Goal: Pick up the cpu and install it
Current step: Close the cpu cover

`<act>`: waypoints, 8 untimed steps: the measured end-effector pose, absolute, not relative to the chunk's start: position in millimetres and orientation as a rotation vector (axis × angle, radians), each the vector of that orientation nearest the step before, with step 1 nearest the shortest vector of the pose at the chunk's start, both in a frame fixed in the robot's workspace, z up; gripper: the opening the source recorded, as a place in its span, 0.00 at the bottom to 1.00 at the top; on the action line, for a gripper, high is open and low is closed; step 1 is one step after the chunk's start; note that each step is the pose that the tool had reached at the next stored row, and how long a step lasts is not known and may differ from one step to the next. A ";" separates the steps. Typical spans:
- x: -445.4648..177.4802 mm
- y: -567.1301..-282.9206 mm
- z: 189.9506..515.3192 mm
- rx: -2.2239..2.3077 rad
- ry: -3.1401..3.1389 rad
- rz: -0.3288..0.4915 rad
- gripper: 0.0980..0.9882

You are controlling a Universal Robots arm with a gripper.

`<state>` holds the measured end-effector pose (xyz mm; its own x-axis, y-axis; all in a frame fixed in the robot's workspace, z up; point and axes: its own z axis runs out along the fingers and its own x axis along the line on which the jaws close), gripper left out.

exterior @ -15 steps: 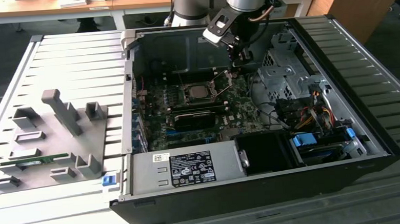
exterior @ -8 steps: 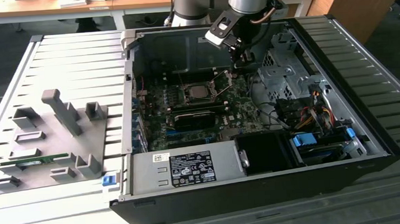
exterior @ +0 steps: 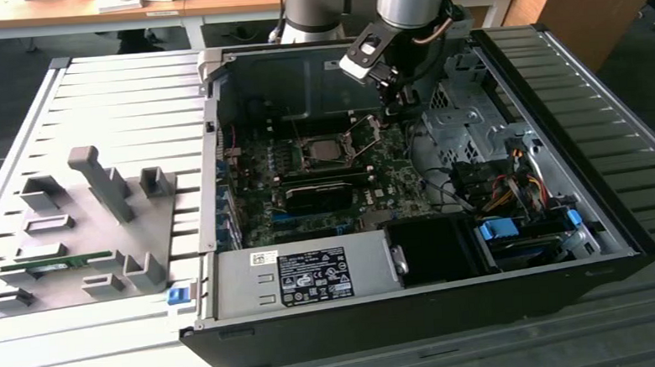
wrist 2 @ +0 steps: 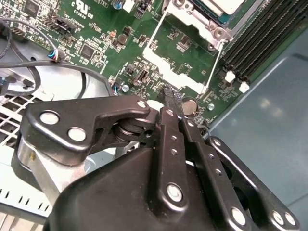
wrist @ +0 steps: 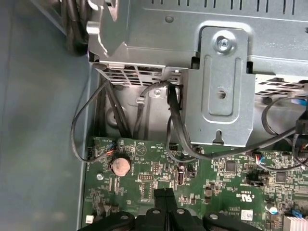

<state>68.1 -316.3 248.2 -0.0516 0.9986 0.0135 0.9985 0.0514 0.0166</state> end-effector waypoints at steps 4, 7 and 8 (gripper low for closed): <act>68.2 -316.3 241.0 2.162 2.276 0.032 0.01; 68.1 -316.4 238.2 2.161 2.276 0.030 0.01; 67.6 -316.4 238.2 2.161 2.275 0.030 0.01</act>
